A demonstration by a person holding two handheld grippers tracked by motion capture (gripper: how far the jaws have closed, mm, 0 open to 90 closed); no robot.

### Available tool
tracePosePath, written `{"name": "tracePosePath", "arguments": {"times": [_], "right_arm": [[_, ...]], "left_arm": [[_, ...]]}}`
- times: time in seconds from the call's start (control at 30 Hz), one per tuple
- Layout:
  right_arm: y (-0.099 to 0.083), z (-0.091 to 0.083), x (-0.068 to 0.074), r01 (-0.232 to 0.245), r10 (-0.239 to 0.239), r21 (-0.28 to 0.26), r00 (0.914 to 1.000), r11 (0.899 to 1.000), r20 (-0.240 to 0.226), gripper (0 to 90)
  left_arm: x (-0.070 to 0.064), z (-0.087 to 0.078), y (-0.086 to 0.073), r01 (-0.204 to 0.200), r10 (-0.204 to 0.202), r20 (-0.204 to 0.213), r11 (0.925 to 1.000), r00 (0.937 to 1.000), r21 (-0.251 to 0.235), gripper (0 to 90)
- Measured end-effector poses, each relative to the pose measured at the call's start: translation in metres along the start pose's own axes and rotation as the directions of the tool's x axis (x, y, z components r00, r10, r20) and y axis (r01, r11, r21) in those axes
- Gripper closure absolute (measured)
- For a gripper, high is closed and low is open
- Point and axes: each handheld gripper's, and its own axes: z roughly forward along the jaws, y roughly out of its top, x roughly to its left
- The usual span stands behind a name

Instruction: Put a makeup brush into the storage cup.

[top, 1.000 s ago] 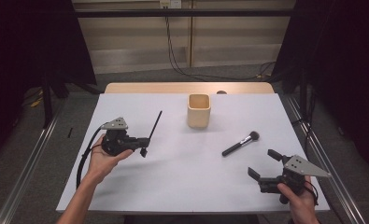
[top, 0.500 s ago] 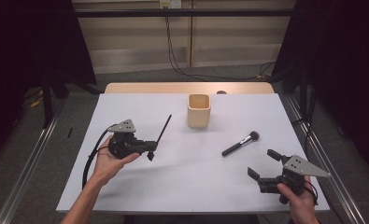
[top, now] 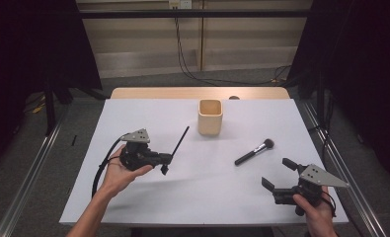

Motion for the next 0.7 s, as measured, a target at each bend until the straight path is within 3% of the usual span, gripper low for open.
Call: {"name": "tracePosePath", "arguments": {"times": [0.37, 0.43, 0.7], "right_arm": [[0.000, 0.000, 0.001, 0.002, -0.002, -0.001, 0.9999, 1.000, -0.011, 0.0], [0.000, 0.000, 0.001, 0.001, -0.001, -0.002, 0.9999, 1.000, -0.010, 0.0], [0.000, 0.000, 0.001, 0.006, -0.006, 0.000, 0.9999, 1.000, -0.013, 0.0]], "left_arm": [[-0.015, 0.009, 0.010, -0.019, 0.017, 0.054, 0.9989, 0.9984, 0.044, 86.1], [-0.018, 0.012, 0.012, -0.042, 0.038, 0.063, 0.9973, 0.9973, 0.060, 86.1], [-0.026, 0.017, 0.016, -0.063, 0.054, 0.092, 0.9932, 0.9943, 0.098, 86.1]]}}
